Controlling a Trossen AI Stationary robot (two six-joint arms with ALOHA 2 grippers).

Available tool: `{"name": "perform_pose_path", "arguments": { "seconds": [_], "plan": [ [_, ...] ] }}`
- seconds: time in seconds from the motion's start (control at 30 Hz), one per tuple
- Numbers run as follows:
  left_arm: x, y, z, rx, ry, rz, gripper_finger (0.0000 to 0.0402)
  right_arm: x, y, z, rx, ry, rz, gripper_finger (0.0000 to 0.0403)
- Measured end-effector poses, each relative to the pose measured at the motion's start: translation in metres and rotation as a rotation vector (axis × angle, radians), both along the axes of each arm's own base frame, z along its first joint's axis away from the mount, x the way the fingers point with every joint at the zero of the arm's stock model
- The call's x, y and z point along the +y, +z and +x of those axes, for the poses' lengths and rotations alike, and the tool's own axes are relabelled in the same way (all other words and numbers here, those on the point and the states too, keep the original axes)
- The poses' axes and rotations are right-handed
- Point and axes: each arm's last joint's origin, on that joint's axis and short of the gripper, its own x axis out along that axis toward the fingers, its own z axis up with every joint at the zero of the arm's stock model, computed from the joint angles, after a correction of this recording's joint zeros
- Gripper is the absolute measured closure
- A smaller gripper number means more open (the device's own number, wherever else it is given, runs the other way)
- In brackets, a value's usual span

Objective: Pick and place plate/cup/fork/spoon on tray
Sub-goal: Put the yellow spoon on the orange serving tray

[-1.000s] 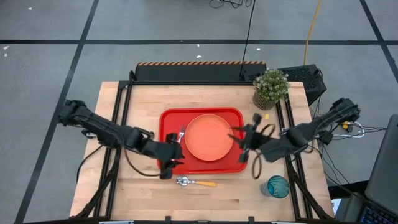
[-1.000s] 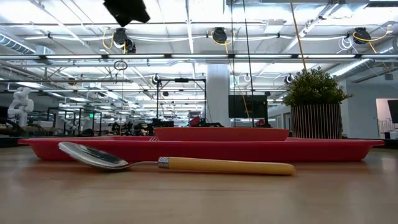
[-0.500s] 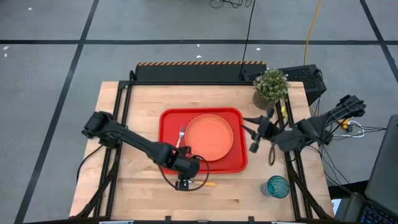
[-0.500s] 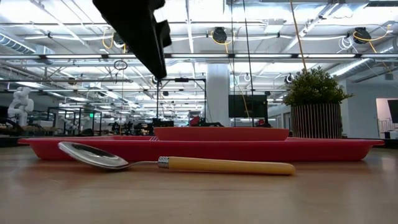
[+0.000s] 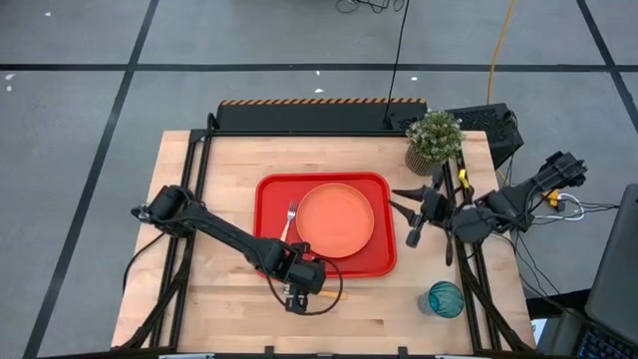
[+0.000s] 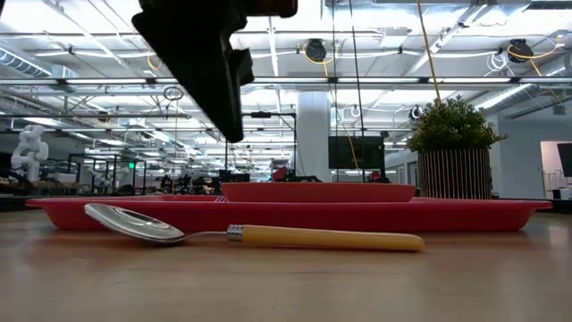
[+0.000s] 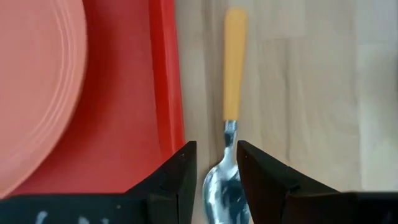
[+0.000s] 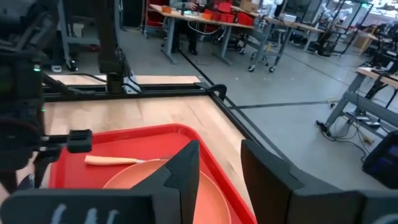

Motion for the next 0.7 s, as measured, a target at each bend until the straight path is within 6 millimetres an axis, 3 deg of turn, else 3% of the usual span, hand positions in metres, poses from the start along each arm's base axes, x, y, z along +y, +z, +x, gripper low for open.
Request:
{"name": "perform_pose_path", "arguments": {
  "seconds": [0.23, 0.43, 0.7],
  "plan": [
    [-0.001, 0.001, 0.001, -0.020, -0.026, -0.006, 0.0284, 0.000, 0.002, 0.001, -0.009, 0.003, -0.007, 0.0293],
    [-0.005, -0.019, 0.004, 0.055, -0.071, -0.018, 0.0284, 0.000, 0.001, 0.001, -0.008, 0.005, -0.007, 0.0293],
    [-0.006, -0.021, 0.008, 0.026, -0.112, -0.041, 0.0284, 0.001, 0.000, 0.001, 0.000, 0.005, -0.012, 0.0293]
  ]
}}
